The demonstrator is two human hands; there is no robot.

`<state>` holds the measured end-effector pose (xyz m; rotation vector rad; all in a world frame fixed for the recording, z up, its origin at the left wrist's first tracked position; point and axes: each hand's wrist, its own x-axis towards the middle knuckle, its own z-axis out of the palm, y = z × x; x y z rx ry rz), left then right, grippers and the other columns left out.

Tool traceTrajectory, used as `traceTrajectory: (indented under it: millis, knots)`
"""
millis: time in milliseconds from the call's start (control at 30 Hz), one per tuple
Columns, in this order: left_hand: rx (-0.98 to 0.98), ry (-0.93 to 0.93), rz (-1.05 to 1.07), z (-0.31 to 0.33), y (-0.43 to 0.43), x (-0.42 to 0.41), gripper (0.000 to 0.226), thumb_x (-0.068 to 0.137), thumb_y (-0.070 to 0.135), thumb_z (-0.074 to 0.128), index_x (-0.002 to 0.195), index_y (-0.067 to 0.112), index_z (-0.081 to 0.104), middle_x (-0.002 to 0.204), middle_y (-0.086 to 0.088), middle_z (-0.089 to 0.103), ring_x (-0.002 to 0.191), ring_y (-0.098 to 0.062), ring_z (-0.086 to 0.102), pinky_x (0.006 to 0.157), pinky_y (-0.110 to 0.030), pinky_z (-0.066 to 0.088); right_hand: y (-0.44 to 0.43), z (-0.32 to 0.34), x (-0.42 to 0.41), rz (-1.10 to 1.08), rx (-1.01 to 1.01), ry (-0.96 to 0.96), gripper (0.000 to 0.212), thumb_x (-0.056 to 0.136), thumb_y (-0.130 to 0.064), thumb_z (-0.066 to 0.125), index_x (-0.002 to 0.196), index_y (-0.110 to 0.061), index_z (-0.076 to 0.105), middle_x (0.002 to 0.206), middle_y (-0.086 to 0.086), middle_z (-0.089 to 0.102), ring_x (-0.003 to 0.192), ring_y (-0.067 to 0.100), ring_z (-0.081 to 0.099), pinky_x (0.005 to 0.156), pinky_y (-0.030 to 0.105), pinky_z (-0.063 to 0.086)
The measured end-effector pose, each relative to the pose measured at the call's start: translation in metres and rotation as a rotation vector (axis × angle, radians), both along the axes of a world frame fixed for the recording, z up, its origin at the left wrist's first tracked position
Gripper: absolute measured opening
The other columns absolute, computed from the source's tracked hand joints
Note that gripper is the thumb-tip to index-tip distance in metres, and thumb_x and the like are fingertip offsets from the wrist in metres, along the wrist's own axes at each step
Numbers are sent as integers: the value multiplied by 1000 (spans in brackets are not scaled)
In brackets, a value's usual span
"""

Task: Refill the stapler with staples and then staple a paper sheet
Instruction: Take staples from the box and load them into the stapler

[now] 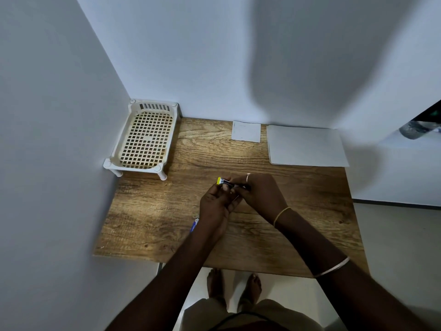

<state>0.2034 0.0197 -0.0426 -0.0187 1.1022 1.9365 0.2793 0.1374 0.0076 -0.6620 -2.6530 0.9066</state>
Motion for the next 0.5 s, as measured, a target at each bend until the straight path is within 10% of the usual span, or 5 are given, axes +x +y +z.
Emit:
traceTrajectory:
  millis: [500]
  knots:
    - [102, -35, 21, 15, 4, -5, 50, 76, 19, 74, 119, -4, 63, 103, -11, 77, 101, -25, 75, 83, -35, 61, -2, 21, -6, -77, -214, 184, 28, 78, -12, 82, 101, -28, 82, 74, -26, 68, 80, -8, 66, 69, 3, 43]
